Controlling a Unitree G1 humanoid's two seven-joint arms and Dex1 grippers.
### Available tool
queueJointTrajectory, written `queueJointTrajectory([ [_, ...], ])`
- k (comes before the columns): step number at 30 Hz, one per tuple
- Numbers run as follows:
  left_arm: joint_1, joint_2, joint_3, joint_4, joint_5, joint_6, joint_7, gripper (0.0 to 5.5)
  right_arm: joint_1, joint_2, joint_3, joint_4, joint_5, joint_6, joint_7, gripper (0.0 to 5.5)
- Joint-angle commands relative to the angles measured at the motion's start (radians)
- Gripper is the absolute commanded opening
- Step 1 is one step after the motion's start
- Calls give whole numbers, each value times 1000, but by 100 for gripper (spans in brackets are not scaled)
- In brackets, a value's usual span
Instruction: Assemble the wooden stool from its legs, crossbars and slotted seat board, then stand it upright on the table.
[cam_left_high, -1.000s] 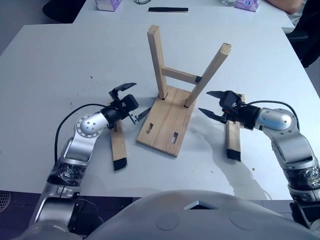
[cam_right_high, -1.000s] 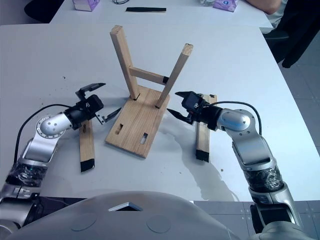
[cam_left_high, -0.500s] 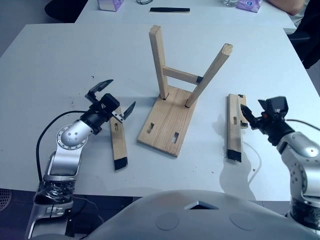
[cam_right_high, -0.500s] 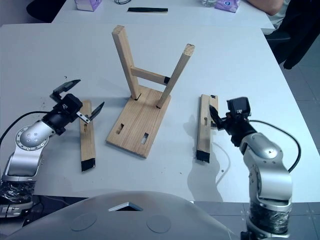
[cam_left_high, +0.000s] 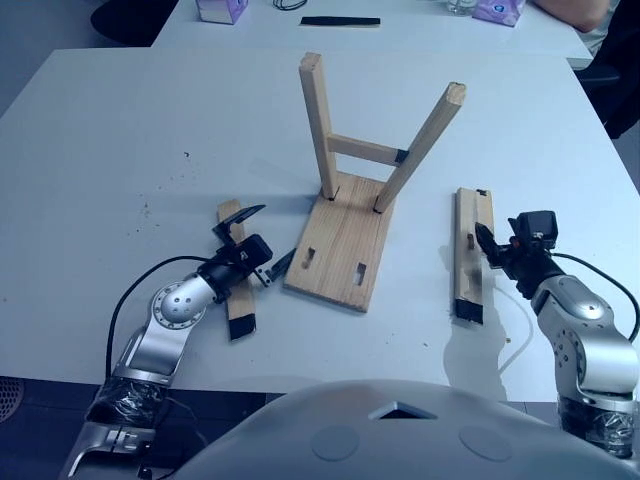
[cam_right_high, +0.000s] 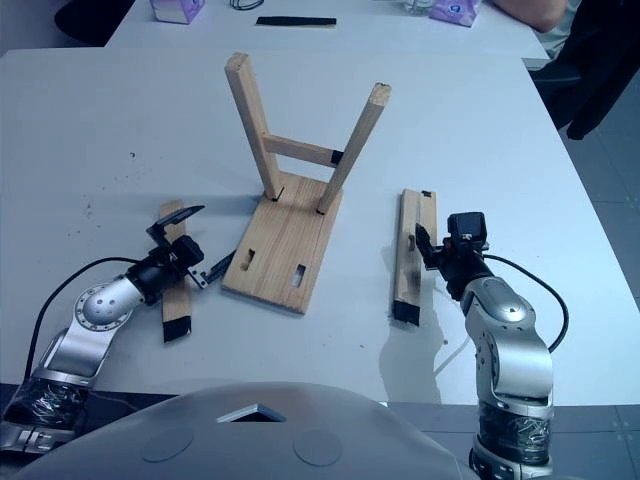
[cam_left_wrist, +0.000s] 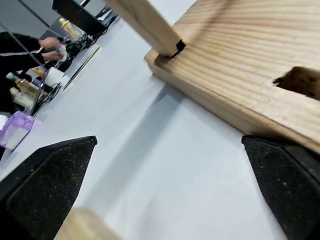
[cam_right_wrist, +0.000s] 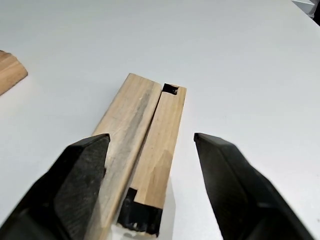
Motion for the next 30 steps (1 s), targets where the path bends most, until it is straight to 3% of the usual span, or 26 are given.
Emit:
queueJointTrajectory([
  [1,25,8,-36,-10,-2,31,-46,540,-3,1,-40,54,-10,-70,-20,313],
  [8,18,4,-34,-18,-12,49,-43,540,1,3,-24,107,-22,-148,-19,313],
  [15,0,5,-30,-4,-21,58,-44,540,-22,9,67,247,-78,-221,-20,313],
  [27,-8,7,-33,-13,-25,64,-51,540,41,37,104,227,-74,-223,-28,313],
  [30,-8,5,-34,-14,-24,66,-48,540,41,44,104,215,-61,-221,-25,270],
])
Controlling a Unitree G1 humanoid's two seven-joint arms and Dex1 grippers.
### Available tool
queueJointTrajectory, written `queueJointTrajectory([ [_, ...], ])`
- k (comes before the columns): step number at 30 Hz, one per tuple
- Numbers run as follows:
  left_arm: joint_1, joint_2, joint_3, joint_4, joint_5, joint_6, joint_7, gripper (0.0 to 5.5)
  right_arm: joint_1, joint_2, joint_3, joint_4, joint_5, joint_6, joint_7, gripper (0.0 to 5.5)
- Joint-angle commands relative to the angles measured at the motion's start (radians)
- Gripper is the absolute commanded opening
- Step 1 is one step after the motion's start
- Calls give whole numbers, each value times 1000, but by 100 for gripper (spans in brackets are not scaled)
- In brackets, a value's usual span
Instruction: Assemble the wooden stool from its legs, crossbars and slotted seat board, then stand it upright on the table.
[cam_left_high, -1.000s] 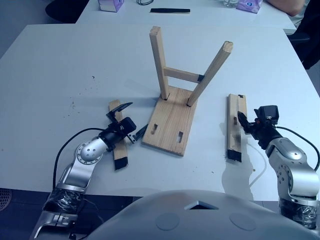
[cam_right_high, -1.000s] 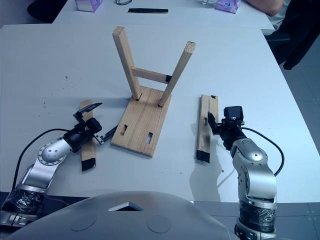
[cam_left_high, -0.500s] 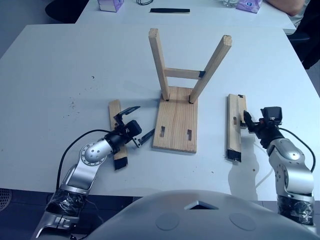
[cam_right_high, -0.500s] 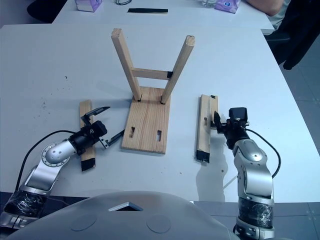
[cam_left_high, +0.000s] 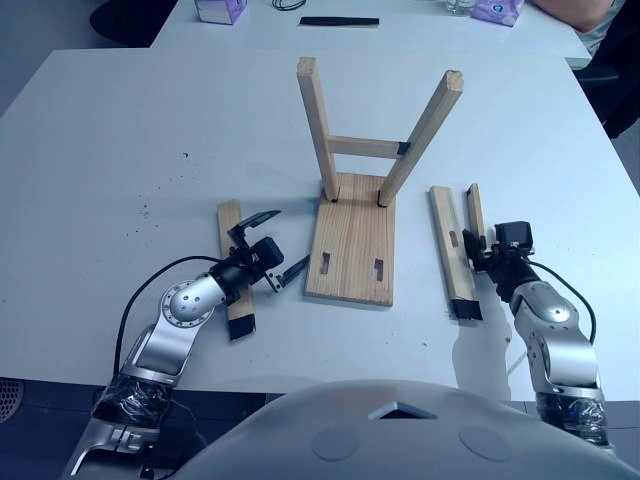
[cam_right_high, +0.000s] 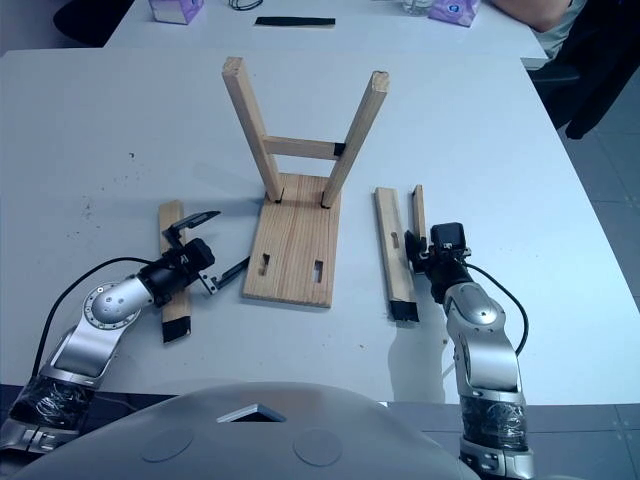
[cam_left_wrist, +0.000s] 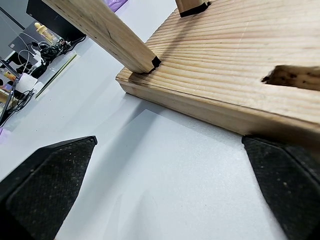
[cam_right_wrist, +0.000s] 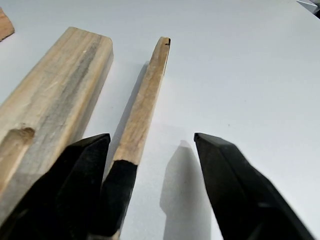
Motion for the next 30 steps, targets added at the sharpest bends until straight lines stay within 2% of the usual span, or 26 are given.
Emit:
queueJointTrajectory([
  [1,9,3,-9,4,14,24,-9,540,23,17,9,1,17,37,4,255],
  [14,-26,-27,47,-37,-41,104,13,540,18,60,-28,-95,82,143,-24,47],
  [20,-74,-61,120,-102,-139,229,22,540,-25,56,-85,-121,132,189,-29,41],
  [23,-129,-57,219,-177,-268,379,16,540,-87,4,-175,-162,188,179,6,41],
  [26,-199,-61,340,-316,-611,669,8,540,-172,-112,-249,-199,170,68,54,41],
  [28,-272,-52,398,-402,-891,825,26,540,-248,-173,-231,-251,135,-13,79,41],
  [30,-363,-59,412,-439,-1053,905,86,540,-309,-207,-163,-303,94,-111,110,41],
])
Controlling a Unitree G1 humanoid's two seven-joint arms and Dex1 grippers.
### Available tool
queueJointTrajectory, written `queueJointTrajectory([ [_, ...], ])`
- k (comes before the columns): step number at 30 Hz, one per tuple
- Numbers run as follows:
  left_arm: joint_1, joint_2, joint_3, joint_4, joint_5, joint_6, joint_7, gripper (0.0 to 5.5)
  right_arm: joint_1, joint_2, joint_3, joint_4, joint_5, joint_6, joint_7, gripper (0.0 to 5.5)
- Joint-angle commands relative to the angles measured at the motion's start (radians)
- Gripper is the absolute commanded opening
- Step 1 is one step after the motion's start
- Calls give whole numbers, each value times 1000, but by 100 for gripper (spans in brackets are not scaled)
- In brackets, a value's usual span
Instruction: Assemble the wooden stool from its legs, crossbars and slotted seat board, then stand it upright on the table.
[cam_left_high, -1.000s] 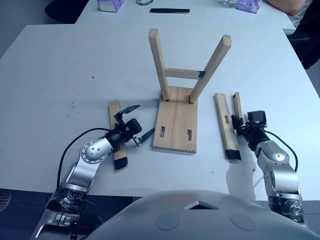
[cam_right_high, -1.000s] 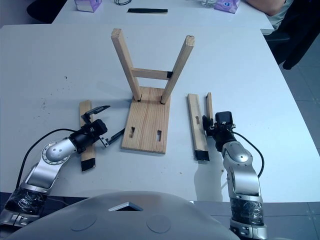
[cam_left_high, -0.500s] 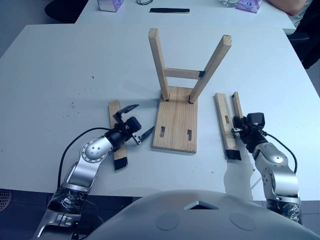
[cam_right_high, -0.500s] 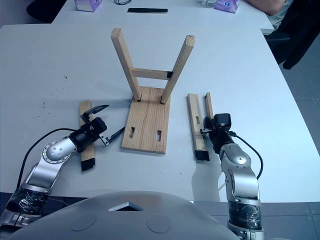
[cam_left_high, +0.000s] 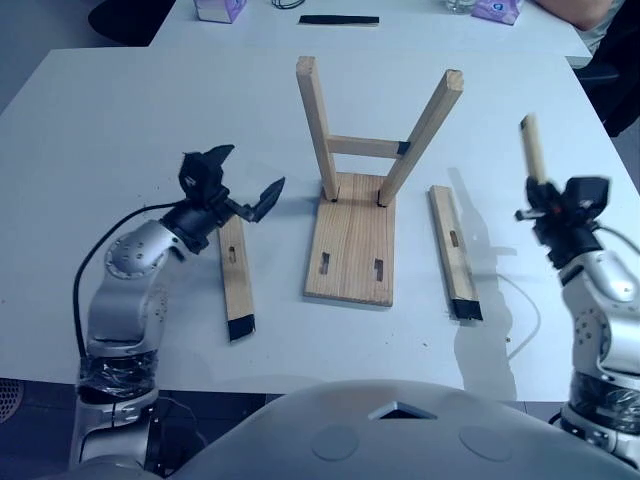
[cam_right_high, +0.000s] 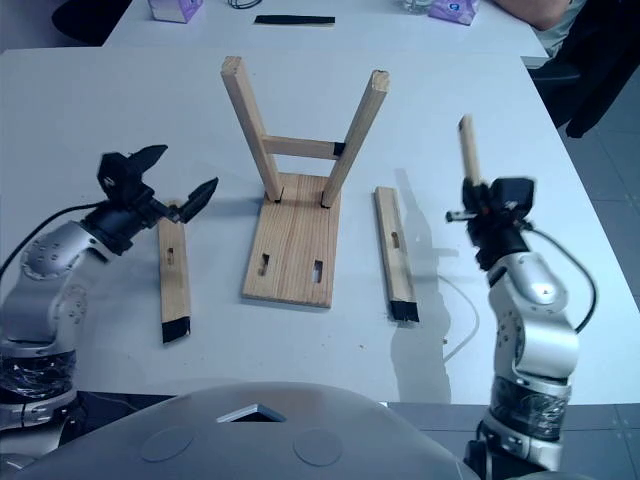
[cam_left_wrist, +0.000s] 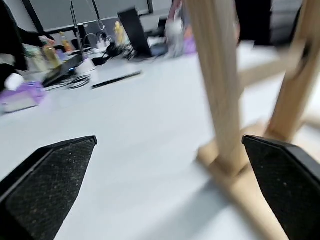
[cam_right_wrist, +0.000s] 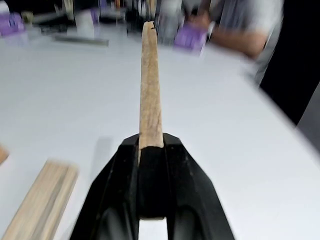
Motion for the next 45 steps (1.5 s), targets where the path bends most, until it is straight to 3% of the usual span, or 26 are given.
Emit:
queueJointTrajectory([
  [1,-208,-5,76,-131,-458,255,117,540,-156,-111,121,-143,-97,-242,97,41],
  [4,-308,-39,83,-111,-683,278,226,520,-199,-159,253,-196,-209,-452,170,41],
  [9,-391,-38,62,-111,-965,272,358,455,-237,-164,342,-175,-285,-657,208,41],
  [12,-428,-30,30,-97,-1045,275,459,419,-251,-156,366,-137,-322,-742,204,41],
  [17,-429,0,-8,-116,-1137,289,504,419,-263,-130,412,-101,-360,-813,197,41],
  [24,-438,22,-46,-100,-1168,294,496,419,-247,-87,470,-89,-444,-844,169,41],
  [40,-447,38,-68,-121,-1188,282,426,165,-238,-36,504,-6,-509,-828,134,41],
  [45,-417,74,-84,-133,-1074,306,338,138,-202,10,518,-80,-179,-560,222,41],
])
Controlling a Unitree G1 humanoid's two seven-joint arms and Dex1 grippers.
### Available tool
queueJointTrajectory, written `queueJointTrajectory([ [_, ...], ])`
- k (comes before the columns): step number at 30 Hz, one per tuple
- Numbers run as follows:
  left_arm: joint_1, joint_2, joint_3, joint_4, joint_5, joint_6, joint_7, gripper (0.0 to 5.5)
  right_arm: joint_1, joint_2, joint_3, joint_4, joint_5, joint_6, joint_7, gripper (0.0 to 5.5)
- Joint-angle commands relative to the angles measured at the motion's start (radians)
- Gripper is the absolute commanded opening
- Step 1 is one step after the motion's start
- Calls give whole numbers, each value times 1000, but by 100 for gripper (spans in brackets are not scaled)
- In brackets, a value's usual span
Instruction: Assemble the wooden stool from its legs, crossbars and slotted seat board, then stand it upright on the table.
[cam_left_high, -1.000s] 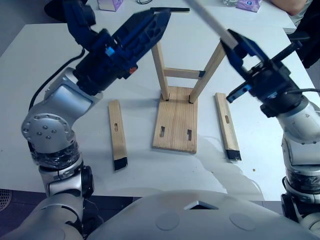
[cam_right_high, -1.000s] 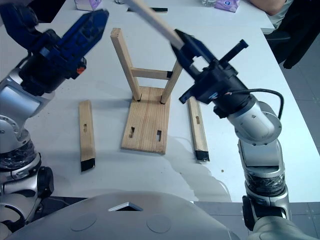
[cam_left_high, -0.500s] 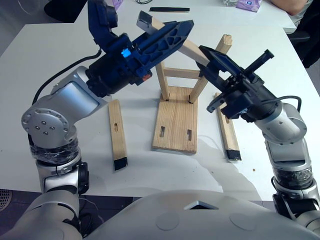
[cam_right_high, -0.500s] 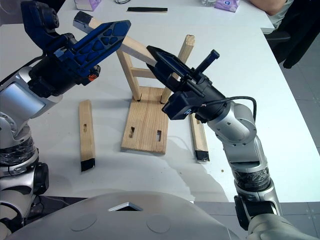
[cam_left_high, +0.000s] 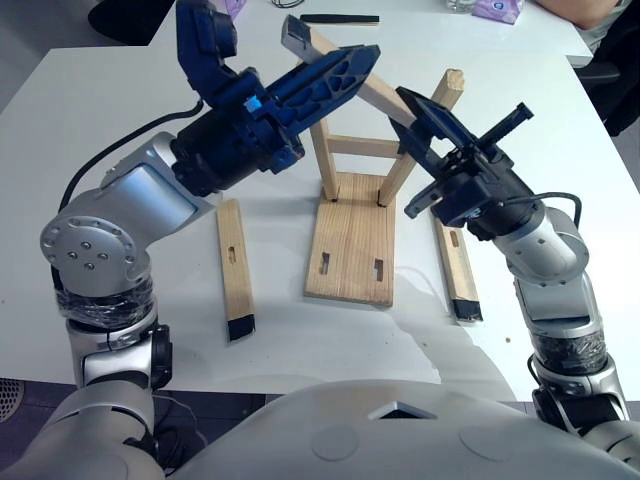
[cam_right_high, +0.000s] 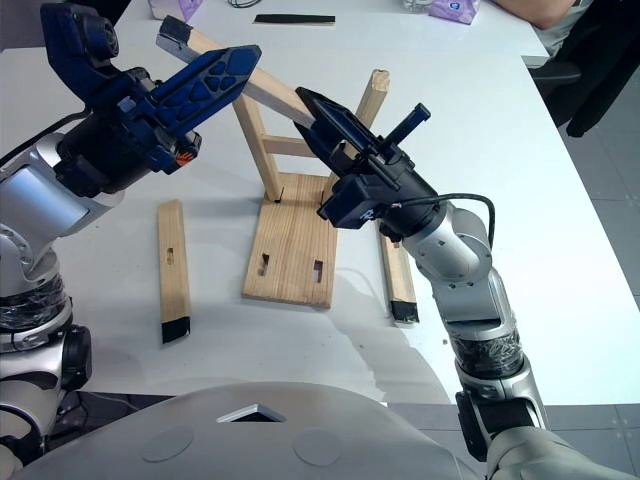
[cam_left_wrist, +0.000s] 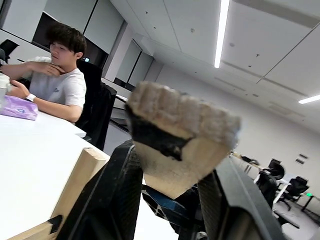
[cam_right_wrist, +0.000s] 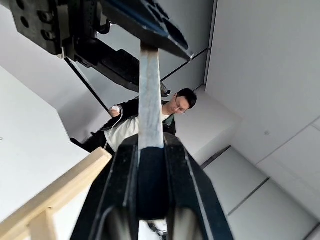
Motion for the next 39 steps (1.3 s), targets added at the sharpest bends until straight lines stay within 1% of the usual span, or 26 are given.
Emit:
queueJointTrajectory([
  [1,9,28,-29,-34,64,32,-112,134,35,18,14,-50,261,248,83,41],
  [4,15,32,-44,-42,113,36,-155,130,40,-14,25,-84,324,306,136,41],
  [7,17,32,-50,-39,141,37,-173,130,37,-33,28,-102,331,320,152,41],
  [12,10,22,-47,-19,142,33,-160,130,16,-100,52,-61,140,168,157,41],
  [15,9,16,-49,-11,140,33,-146,130,9,-106,63,-33,67,94,135,41],
  [20,9,9,-45,-5,128,33,-137,130,-1,-97,62,-7,35,58,110,41],
  [23,11,7,-43,-9,129,32,-149,130,5,-84,62,-11,60,92,102,41],
  [24,12,7,-42,-10,128,31,-151,130,8,-83,63,-15,67,101,103,78],
  [26,11,7,-39,-7,131,30,-153,130,16,-85,65,-24,86,114,113,111],
  [27,11,8,-37,-5,139,29,-154,130,21,-89,66,-28,93,120,121,120],
  [29,13,15,-35,-2,162,30,-163,130,34,-100,66,-35,105,137,139,155],
  [30,16,24,-32,-2,180,32,-176,130,44,-105,63,-39,111,148,146,158],
  [32,35,60,-11,-4,212,40,-214,129,74,-129,32,-38,118,147,153,158],
  [37,105,218,111,48,315,54,-381,129,162,-182,-142,-6,156,131,139,158],
  [39,160,284,130,59,435,16,-484,129,186,-188,-208,16,152,122,116,158],
])
